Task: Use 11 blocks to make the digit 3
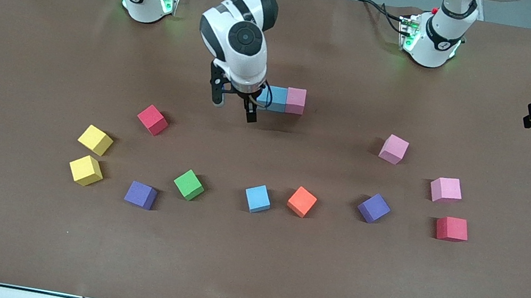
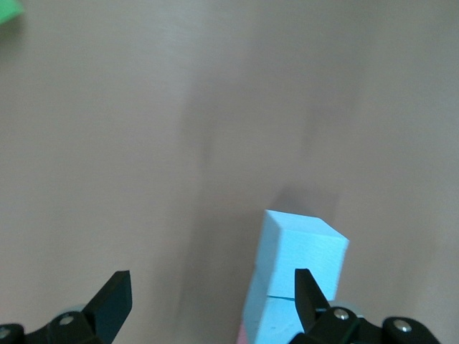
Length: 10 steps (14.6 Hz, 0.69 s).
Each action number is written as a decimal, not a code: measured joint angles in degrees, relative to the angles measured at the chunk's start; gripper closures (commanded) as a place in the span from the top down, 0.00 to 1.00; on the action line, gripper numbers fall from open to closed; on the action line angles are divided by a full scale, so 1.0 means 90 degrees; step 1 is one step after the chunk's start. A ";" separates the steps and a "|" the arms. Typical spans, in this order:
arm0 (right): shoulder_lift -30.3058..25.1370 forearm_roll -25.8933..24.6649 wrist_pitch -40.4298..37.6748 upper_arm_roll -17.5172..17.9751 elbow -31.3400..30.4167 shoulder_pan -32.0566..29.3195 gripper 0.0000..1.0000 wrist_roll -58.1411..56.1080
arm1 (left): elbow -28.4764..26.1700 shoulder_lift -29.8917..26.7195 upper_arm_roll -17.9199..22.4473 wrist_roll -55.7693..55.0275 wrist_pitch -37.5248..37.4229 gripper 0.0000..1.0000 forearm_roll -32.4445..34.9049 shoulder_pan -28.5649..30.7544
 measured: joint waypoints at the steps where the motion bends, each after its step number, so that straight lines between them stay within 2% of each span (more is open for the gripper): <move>1: 0.0020 -0.0001 -0.0008 -0.0007 0.0087 -0.0147 1.00 -0.0369 | 0.0000 0.0000 0.0000 0.0000 0.0001 1.00 0.0000 0.0000; 5: 0.0249 -0.0036 -0.0001 -0.0036 0.0393 -0.0703 1.00 -0.1820 | -0.0007 0.0001 0.0000 -0.0001 0.0004 1.00 0.0000 0.0001; 10: 0.0600 -0.0486 0.0012 -0.0039 0.0779 -0.1088 1.00 -0.2677 | -0.0014 0.0001 0.0008 -0.0001 0.0026 1.00 0.0000 0.0010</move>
